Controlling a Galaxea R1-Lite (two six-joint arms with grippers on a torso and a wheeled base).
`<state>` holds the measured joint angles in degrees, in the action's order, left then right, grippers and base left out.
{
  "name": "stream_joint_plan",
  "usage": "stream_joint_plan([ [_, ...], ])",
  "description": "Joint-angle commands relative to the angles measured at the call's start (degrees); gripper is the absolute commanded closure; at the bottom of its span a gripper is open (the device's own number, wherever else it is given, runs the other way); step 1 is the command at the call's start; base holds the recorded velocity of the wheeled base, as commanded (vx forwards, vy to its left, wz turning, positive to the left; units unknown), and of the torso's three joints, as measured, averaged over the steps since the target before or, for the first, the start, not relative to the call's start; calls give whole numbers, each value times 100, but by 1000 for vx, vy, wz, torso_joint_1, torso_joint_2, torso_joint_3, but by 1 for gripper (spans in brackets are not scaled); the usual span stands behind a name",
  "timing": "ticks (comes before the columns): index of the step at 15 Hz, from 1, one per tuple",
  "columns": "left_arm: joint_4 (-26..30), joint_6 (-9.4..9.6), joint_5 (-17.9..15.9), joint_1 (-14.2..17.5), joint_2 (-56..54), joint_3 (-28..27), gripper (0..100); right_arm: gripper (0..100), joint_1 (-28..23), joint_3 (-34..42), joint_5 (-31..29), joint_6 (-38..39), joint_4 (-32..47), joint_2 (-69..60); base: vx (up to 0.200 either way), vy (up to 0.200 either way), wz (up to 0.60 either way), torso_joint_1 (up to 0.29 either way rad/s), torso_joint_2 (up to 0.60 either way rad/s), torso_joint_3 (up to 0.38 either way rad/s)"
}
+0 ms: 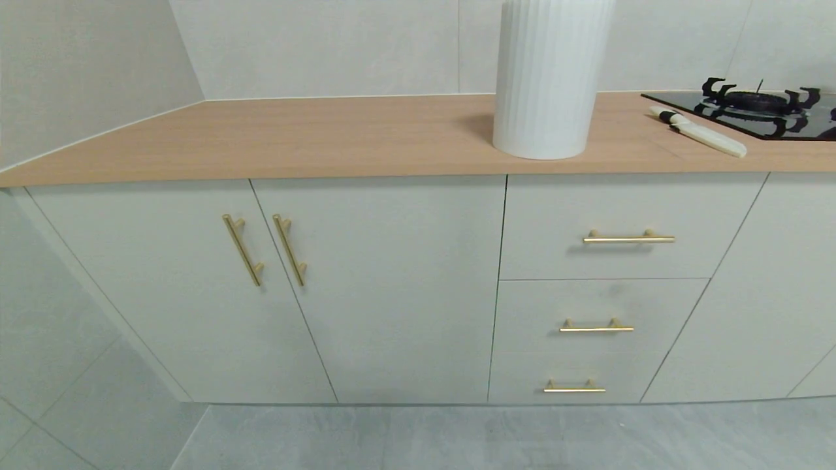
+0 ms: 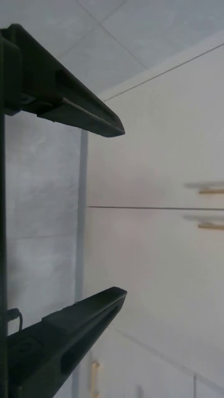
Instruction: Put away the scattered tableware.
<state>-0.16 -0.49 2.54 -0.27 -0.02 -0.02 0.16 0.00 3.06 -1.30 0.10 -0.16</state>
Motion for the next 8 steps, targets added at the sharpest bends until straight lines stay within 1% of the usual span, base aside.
stream_joint_plan([
  [1, -2, -4, 1, 0, 2, 2, 0, 0, 2, 0, 2, -1, -1, 16, 200, 0, 0, -7, 2, 2],
  [8, -2, -4, 1, 0, 2, 2, 0, 0, 2, 0, 2, -1, -1, 16, 200, 0, 0, 4, 3, 1],
])
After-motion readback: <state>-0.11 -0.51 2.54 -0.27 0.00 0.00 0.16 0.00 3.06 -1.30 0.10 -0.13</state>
